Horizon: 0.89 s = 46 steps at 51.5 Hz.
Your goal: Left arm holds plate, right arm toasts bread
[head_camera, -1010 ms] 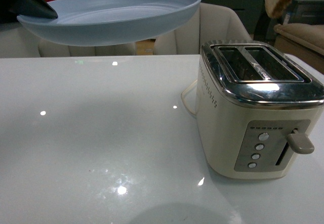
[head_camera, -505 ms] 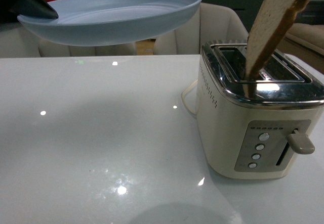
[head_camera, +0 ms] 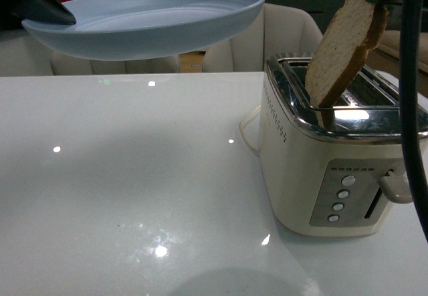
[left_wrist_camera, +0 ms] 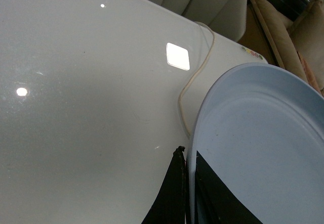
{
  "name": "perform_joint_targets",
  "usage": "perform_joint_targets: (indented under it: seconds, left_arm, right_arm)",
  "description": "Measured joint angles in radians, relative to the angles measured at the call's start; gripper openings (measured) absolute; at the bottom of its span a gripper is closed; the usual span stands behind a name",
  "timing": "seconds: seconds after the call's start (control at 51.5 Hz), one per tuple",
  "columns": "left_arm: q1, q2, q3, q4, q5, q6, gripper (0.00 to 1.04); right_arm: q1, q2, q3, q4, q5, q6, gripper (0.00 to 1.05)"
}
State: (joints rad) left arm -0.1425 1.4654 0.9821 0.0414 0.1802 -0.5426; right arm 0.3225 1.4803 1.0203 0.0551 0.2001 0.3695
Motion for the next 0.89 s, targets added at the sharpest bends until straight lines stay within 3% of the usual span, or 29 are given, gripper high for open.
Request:
perform_joint_targets:
  seconds: [0.291, 0.408, 0.563, 0.816, 0.893]
  left_arm:
    - [0.0, 0.0, 0.0, 0.0, 0.0, 0.0, 0.03]
    - [0.0, 0.0, 0.0, 0.0, 0.0, 0.0, 0.03]
    - [0.0, 0.0, 0.0, 0.0, 0.0, 0.0, 0.03]
    - [0.0, 0.0, 0.0, 0.0, 0.0, 0.0, 0.03]
    - [0.0, 0.0, 0.0, 0.0, 0.0, 0.0, 0.03]
  right_arm:
    - [-0.002, 0.042, 0.038, -0.068, -0.04, 0.062, 0.02]
    - [-0.003, 0.059, 0.045, -0.1, -0.064, 0.111, 0.25]
    - [-0.003, 0.063, 0.045, -0.098, -0.065, 0.132, 0.45]
    - [-0.009, 0.03, 0.031, -0.05, -0.055, 0.129, 0.98]
    - [-0.009, -0.002, 0.007, -0.019, -0.031, 0.109, 0.99]
